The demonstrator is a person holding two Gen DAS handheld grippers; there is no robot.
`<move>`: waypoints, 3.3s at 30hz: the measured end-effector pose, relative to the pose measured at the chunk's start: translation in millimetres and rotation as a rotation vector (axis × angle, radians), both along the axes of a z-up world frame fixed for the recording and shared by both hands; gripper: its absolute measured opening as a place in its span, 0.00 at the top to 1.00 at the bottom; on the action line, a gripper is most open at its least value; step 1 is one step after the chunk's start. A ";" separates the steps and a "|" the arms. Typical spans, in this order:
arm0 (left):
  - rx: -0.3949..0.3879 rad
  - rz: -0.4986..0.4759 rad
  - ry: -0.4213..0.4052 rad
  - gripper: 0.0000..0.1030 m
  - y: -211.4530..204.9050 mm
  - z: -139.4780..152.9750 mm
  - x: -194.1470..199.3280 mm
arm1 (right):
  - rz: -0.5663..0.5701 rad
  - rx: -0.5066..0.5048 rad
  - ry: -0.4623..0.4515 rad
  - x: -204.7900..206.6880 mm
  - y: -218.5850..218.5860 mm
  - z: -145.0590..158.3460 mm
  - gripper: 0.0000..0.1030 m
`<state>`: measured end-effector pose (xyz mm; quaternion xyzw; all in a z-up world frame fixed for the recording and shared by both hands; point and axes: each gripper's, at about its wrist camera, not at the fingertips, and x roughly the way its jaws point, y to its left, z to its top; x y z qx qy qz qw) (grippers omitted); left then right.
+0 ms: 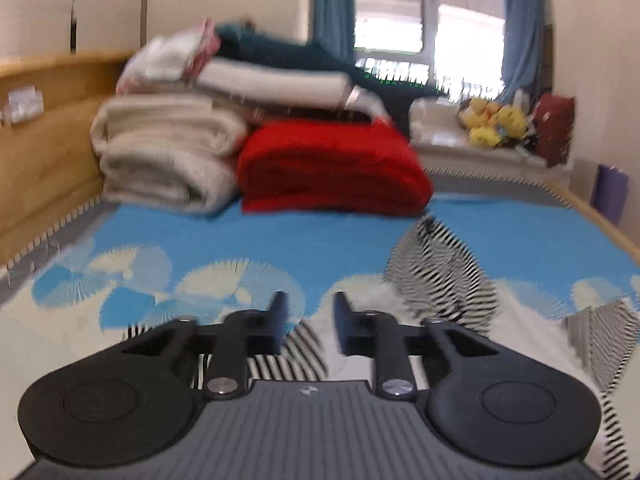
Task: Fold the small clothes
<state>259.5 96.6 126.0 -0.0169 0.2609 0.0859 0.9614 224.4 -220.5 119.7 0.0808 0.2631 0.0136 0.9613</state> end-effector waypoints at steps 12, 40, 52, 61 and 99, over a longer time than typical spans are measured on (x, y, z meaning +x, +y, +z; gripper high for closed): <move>-0.164 0.313 0.208 0.80 167.7 -133.7 64.2 | 0.242 -0.051 0.011 61.6 32.7 -50.4 0.67; -0.381 -0.223 0.078 0.94 -8.4 -59.4 108.7 | -0.073 0.145 0.358 116.8 -31.7 -113.8 0.66; -0.384 0.023 0.427 0.62 -0.7 -95.8 129.3 | -0.242 0.353 0.486 132.2 -81.5 -151.1 0.66; -0.496 0.208 0.423 0.62 62.2 -88.8 130.9 | -0.300 0.552 0.617 154.5 -73.9 -216.1 0.64; -0.396 0.009 0.672 0.63 -1.2 -168.2 156.4 | -0.397 0.422 0.554 156.6 -124.6 -208.2 0.71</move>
